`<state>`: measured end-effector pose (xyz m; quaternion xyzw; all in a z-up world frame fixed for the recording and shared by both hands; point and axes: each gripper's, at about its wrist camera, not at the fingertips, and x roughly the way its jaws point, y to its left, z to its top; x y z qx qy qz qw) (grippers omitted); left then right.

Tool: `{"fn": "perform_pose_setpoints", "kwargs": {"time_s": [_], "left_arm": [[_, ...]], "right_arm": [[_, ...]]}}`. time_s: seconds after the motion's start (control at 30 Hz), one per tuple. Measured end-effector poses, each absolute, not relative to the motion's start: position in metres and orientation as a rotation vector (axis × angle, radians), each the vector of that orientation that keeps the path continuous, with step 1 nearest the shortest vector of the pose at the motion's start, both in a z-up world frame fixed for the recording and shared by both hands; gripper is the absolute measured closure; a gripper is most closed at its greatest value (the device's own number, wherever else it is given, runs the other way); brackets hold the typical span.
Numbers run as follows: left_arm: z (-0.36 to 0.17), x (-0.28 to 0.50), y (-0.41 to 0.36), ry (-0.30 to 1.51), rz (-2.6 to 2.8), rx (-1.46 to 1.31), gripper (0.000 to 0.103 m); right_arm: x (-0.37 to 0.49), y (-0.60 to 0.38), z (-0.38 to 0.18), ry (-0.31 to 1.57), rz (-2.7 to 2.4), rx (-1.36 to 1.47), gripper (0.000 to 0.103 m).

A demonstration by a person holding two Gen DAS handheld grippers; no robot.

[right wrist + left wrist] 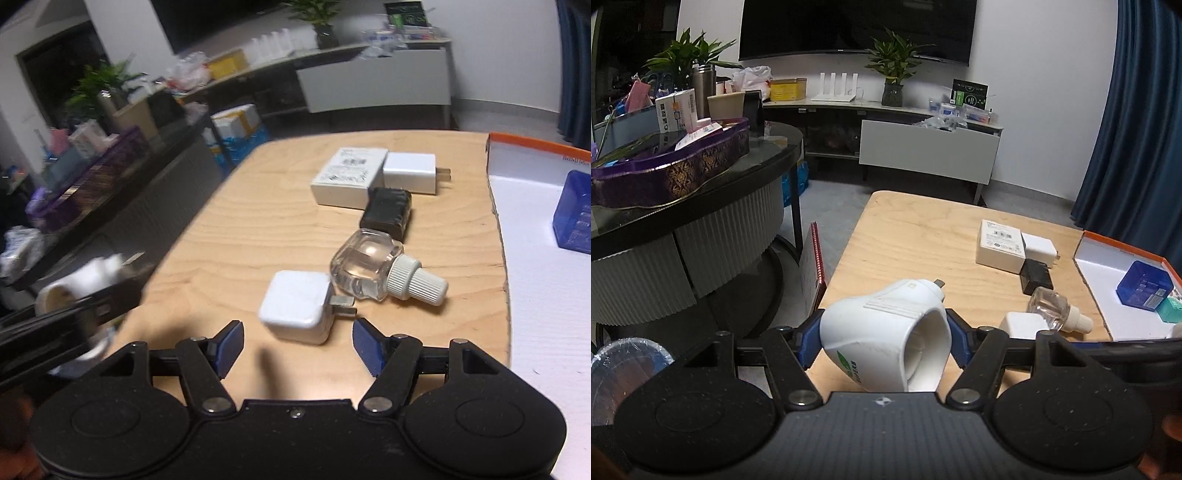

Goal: Organize rigid objects
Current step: 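Grasp the white cube charger with the right gripper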

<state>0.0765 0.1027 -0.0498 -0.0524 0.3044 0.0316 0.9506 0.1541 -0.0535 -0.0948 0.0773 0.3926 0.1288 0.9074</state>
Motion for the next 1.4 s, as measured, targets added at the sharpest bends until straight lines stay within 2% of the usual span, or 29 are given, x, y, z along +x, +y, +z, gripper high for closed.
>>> {"fn": "perform_pose_setpoints", "kwargs": {"time_s": [0.07, 0.1, 0.13, 0.17, 0.37, 0.9, 1.4], "left_arm": [[-0.051, 0.078, 0.105, 0.625, 0.064, -0.115, 0.036], [-0.052, 0.079, 0.106, 0.627, 0.066, -0.118, 0.036], [-0.052, 0.08, 0.107, 0.628, 0.066, -0.122, 0.036], [-0.052, 0.08, 0.108, 0.629, 0.066, -0.126, 0.036], [-0.049, 0.078, 0.104, 0.628, 0.049, -0.122, 0.036], [-0.025, 0.06, 0.061, 0.608, -0.077, -0.111, 0.036], [-0.012, 0.049, 0.015, 0.605, -0.192, -0.084, 0.036]], "right_arm": [[0.16, -0.047, -0.097, 0.798, 0.248, 0.125, 0.018], [0.163, -0.043, -0.097, 0.799, 0.235, 0.094, 0.021], [0.163, -0.038, -0.096, 0.796, 0.225, 0.056, 0.032], [0.164, -0.036, -0.096, 0.799, 0.241, 0.039, 0.032], [0.144, -0.042, -0.089, 0.782, 0.269, 0.026, 0.032], [0.069, -0.106, -0.025, 0.654, 0.174, 0.066, 0.032], [0.027, -0.153, -0.01, 0.601, 0.085, 0.108, 0.032]]}}
